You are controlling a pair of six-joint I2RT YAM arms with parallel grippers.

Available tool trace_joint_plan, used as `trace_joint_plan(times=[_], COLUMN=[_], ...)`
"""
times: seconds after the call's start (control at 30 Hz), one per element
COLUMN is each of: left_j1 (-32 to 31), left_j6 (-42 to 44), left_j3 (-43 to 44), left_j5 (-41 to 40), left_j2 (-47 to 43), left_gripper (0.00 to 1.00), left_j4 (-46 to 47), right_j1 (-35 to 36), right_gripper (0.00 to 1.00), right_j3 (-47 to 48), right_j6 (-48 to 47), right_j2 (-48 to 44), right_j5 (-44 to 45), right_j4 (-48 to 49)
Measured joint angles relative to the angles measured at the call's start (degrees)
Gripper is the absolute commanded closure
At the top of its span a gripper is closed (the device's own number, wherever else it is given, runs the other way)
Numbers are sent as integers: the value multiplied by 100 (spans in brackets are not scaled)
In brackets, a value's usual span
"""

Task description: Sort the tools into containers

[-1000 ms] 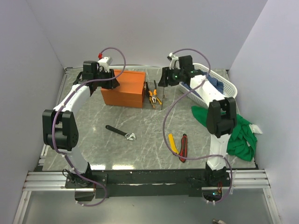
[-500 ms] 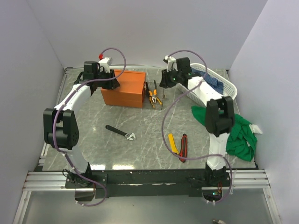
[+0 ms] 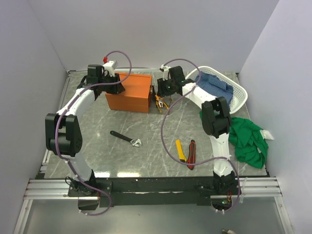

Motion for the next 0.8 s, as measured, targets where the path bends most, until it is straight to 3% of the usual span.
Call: trace_joint_plan(times=[0.27, 0.33, 0.43, 0.63, 0.7, 0.8], left_j1=[0, 0, 0, 0, 0, 0], left_j6=[4, 2, -4, -31, -37, -50], left_j3=[-15, -15, -15, -15, -17, -22], left_j5=[-24, -24, -24, -24, -22, -20], left_j2=[-2, -2, -2, -2, -2, -2], left_gripper=[60, 60, 60, 59, 60, 59], left_j4=[7, 9, 11, 26, 37, 52], right_j1=[72, 72, 72, 138, 153, 168], right_gripper=[49, 55, 74, 93, 94, 67], right_j3=[466, 466, 457, 157, 50, -76], right_j6=[275, 271, 229, 195, 192, 186], right_j2=[450, 450, 450, 396, 334, 229], right_j5=[758, 868, 881, 597, 472, 374], right_j4=[90, 90, 76, 22, -7, -87])
